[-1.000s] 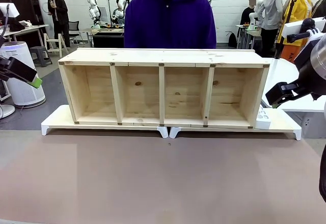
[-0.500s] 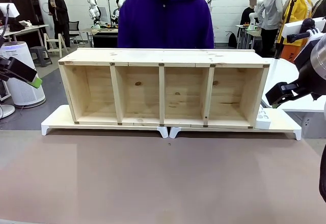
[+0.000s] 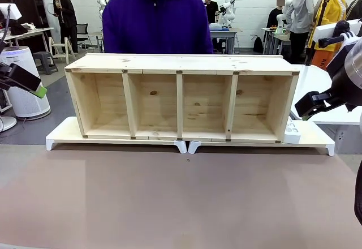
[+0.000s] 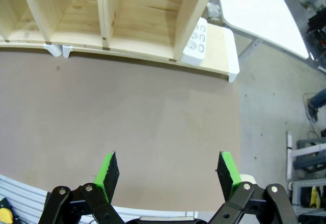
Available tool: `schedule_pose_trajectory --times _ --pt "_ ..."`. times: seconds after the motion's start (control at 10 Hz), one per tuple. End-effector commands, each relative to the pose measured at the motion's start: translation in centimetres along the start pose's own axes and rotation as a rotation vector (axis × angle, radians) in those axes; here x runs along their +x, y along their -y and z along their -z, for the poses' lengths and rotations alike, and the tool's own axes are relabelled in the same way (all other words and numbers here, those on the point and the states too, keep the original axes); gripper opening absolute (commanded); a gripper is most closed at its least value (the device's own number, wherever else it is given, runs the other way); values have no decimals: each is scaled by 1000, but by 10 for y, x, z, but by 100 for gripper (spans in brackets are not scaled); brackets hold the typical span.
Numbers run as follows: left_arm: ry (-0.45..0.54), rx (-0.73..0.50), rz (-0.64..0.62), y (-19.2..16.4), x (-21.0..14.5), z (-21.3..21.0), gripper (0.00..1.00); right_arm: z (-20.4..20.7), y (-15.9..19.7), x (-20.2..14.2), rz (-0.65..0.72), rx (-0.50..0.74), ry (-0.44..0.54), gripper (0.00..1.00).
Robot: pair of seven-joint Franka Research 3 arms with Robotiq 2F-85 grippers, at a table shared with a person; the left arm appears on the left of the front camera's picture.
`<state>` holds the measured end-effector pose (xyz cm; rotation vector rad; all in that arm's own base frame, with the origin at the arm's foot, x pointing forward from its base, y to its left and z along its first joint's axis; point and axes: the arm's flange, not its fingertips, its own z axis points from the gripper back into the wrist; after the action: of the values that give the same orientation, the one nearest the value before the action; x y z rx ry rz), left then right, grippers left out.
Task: Perform cable management.
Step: When the cord part of the Power Cable appears at the lower middle area of the table and stops, grasp the cord part of the Power Cable.
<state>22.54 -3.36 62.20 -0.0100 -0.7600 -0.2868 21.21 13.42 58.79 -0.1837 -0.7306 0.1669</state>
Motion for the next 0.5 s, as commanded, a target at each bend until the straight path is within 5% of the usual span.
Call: schedule_pose_trajectory --times 0.0,0.4 --pt "8 2 -7 0 2 1 100 2 2 1 0 -7 -4 100" --pt "8 2 -7 0 2 1 100 2 2 1 0 -7 -4 100"
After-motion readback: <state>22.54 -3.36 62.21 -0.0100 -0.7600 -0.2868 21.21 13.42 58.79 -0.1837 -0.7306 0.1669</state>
